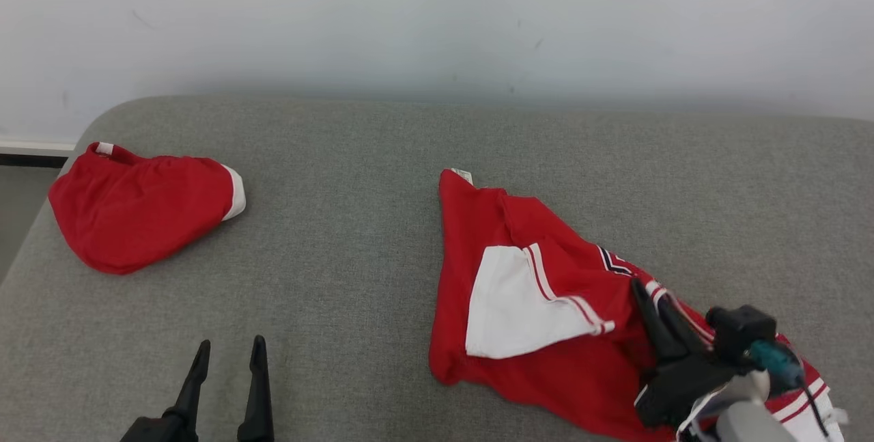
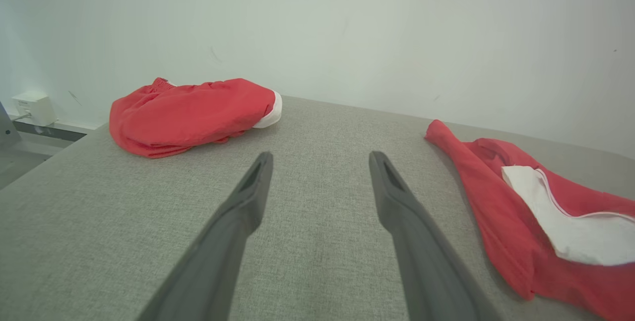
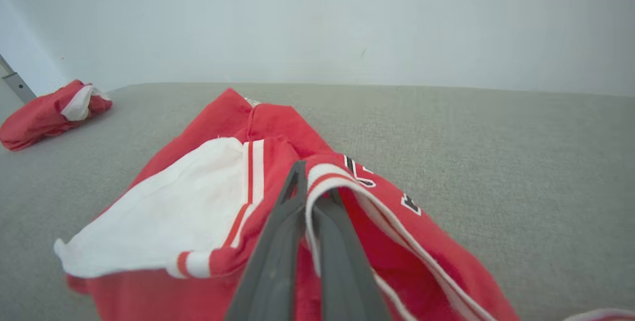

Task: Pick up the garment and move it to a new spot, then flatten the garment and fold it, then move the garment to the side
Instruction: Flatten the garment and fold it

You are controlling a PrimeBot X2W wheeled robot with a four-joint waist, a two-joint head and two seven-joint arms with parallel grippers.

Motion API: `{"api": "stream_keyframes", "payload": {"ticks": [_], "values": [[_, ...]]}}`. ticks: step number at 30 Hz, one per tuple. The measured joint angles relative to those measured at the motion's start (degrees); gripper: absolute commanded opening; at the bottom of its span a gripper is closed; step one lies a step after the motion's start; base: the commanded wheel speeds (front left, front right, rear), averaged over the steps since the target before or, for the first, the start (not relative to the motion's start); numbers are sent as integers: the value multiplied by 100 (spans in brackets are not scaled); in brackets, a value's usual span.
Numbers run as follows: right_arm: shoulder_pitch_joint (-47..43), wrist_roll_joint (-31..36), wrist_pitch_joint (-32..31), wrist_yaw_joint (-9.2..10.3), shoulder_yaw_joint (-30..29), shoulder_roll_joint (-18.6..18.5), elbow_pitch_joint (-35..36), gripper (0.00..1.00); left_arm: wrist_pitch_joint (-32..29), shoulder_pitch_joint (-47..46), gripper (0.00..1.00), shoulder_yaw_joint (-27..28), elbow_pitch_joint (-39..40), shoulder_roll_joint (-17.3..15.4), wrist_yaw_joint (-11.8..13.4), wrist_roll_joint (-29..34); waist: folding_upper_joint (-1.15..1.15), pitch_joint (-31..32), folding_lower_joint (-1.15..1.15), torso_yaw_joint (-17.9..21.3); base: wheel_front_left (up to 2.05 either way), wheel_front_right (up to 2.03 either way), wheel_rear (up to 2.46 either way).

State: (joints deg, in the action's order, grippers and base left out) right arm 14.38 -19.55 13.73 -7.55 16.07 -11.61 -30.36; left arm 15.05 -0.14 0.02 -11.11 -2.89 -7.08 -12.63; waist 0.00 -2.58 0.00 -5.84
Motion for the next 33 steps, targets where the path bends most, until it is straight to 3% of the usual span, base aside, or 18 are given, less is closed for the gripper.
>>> {"api": "stream_keyframes", "payload": {"ticks": [10, 21, 22, 24, 33], "values": [[1376, -1180, -335, 0, -355, -656, -232, 0, 0, -195, 100, -166, -40, 1, -1, -30, 0, -247, 0, -40, 0, 0, 0], [2700, -2069, -413, 0, -1310, -996, -2138, 0, 0, -430, 100, -352, -131, 0, -4, -111, 1, -568, 0, -291, 0, 0, 0], [2791, -2076, -412, 0, -1359, -1018, -2358, 29, 0, -465, 100, -366, -134, 0, -4, -116, 1, -595, 1, -307, 0, 0, 0], [2903, -2005, -380, 0, -1339, -1050, -2709, 100, 0, -490, 100, -391, -154, 2, -4, -118, 1, -639, 1, -338, 0, 0, 0], [2804, -1783, -74, 0, -687, -1017, -2985, 100, 0, -491, 100, -334, -235, 1, -5, -108, 0, -539, 0, -205, 0, 0, 0]]}}
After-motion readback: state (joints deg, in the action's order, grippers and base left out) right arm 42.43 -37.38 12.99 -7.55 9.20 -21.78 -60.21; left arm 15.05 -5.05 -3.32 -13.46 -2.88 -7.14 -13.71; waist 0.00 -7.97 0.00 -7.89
